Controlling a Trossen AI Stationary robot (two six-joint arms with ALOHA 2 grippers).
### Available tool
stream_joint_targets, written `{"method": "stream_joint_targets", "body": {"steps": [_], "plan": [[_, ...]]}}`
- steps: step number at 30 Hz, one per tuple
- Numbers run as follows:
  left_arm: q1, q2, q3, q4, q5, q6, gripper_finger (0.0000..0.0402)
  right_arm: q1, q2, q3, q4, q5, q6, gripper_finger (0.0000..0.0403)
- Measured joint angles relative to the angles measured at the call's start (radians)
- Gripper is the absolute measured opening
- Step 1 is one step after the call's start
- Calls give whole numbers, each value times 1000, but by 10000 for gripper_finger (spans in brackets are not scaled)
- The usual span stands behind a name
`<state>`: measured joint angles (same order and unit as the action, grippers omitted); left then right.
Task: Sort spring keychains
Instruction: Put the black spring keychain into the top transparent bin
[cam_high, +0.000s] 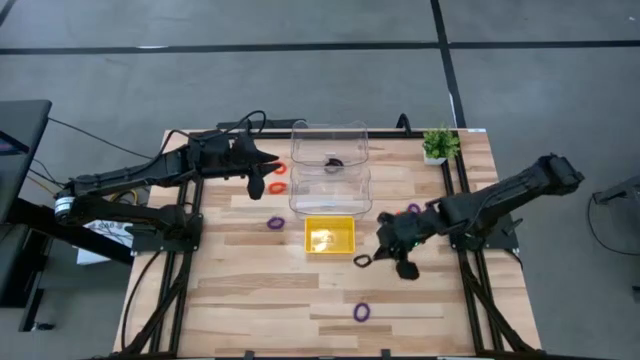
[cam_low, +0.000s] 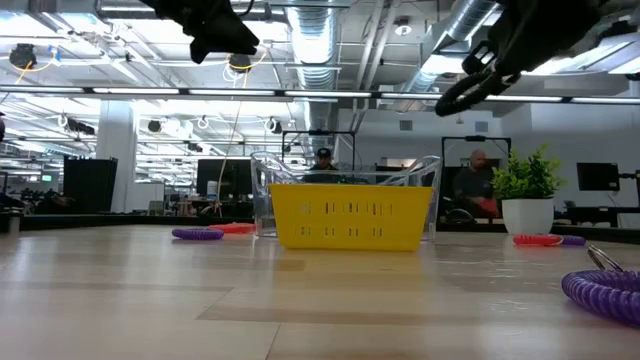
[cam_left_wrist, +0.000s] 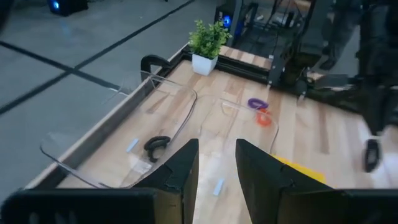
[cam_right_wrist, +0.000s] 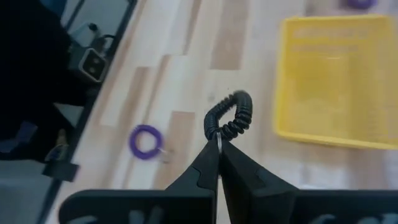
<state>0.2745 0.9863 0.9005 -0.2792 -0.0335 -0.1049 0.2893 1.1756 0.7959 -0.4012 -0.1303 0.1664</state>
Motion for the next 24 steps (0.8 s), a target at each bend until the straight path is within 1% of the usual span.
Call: {"method": "stream_joint_targets", "body": {"steps": [4,7,10,13,15,17,19,24], "plan": [[0,0,0,24,0,-73,104,-76,-59,0,-71,0,-18,1],[-4,13,0,77,0,-128,104,-126,-83,0,-102,3,-28,1],[-22,41,1,150,6,-168,104,-156,-91,0,-93,20,-115,1],[-44,91,1,216,31,-200,104,-182,-90,0,-44,114,-243,1],[-60,134,1,264,34,-253,104,-211,-86,0,17,187,-310,1],[-66,182,1,305,38,-315,104,-248,-81,1,80,223,-361,1],[-70,234,1,355,71,-375,104,-288,-79,2,133,212,-390,1],[-73,349,1,498,254,-518,104,-344,-77,2,152,200,-403,1]]}}
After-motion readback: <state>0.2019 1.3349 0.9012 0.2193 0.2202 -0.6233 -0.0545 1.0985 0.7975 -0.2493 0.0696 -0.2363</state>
